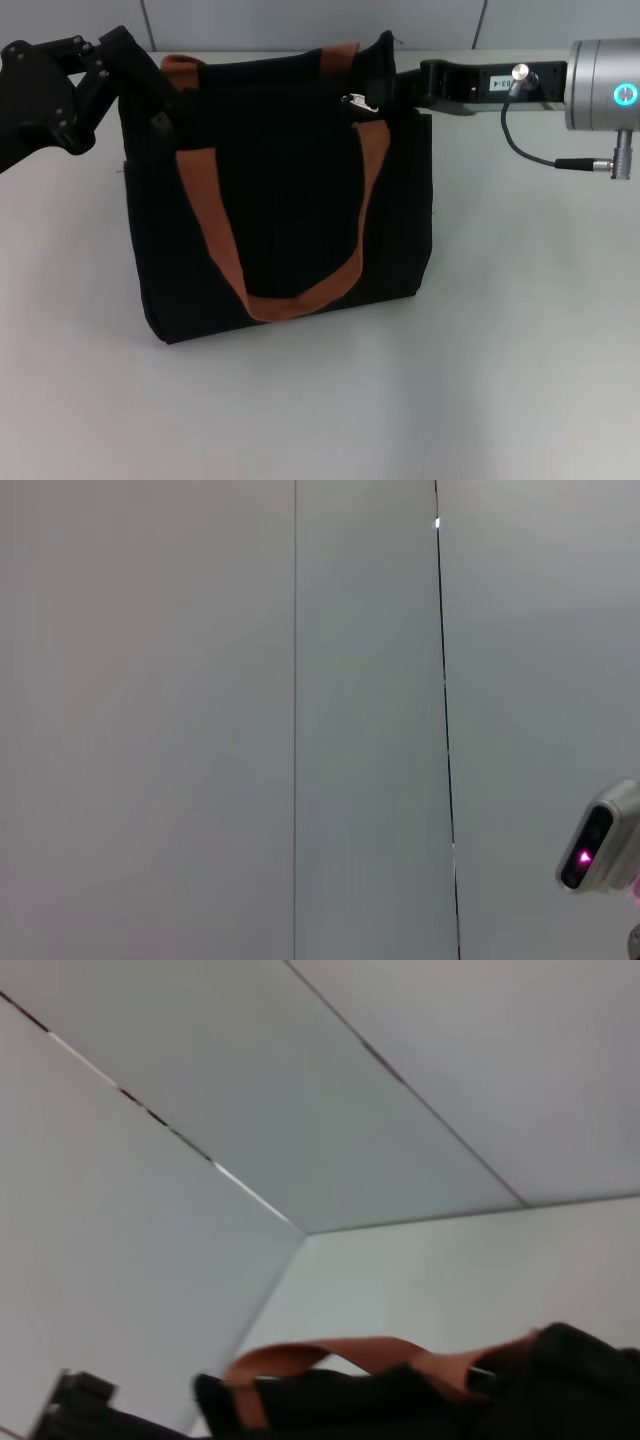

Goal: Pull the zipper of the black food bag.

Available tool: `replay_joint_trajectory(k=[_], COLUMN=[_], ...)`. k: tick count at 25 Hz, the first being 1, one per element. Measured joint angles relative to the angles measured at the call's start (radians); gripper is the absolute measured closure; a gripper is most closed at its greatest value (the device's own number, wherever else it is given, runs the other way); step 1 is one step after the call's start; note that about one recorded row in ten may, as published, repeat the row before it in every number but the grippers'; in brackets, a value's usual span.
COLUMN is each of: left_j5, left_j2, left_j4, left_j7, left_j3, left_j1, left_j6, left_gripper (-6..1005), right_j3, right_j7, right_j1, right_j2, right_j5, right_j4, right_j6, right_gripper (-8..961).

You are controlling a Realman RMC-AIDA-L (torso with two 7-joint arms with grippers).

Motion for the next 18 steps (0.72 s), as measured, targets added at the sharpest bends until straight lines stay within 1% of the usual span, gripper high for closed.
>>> replay_joint_trajectory(k=[4,5,7,9,12,13,14,15,17,18], left_j5=[0.000,0.000,0.000,0.000,-0.001,0.000,0.000,0.000,-0.001,-0.001], left_j2=[0.000,0.000,-0.001,-0.002,-0.001,0.000,0.000,0.000,0.000,0.000], left_j4=[-0.002,-0.002,-0.003,-0.003,-0.004,-0.006,-0.006,-0.006,-0.006,-0.006], left_j7=[0.000,0.000,-0.001,-0.003,-0.014,-0.022,-0.022,-0.028,-0.035,-0.043], left_j3=[0.000,0.000,0.000,0.000,0.000,0.000,0.000,0.000,0.000,0.000], left_j1=[-0.001,0.000,0.000,0.000,0.001,0.002,0.002,0.003,0.005,0.007], left_j6=[0.000,0.000,-0.001,-0.001,-0.002,-0.005,-0.005,-0.006,-0.008,-0.010], left_gripper=[977,977,977,977,977,977,977,977,976,976], right_j3=[0.025,0.045,0.095,0.158,0.236,0.277,0.277,0.288,0.287,0.280], right_j7=[-0.077,-0.114,-0.215,-0.338,-0.507,-0.640,-0.640,-0.715,-0.866,-0.994], right_j1=[0.000,-0.001,-0.002,-0.002,-0.003,-0.011,-0.011,-0.018,-0.041,-0.067], right_j2=[-0.002,-0.003,-0.003,-0.003,-0.005,-0.008,-0.008,-0.010,-0.013,-0.014], right_j5=[0.095,0.130,0.210,0.289,0.335,0.339,0.339,0.339,0.335,0.316], right_j4=[0.034,0.052,0.105,0.174,0.245,0.295,0.295,0.318,0.356,0.377], right_j6=[-0.040,-0.062,-0.125,-0.226,-0.375,-0.479,-0.479,-0.531,-0.606,-0.645], right_gripper=[956,956,923,889,839,822,806,789,711,672])
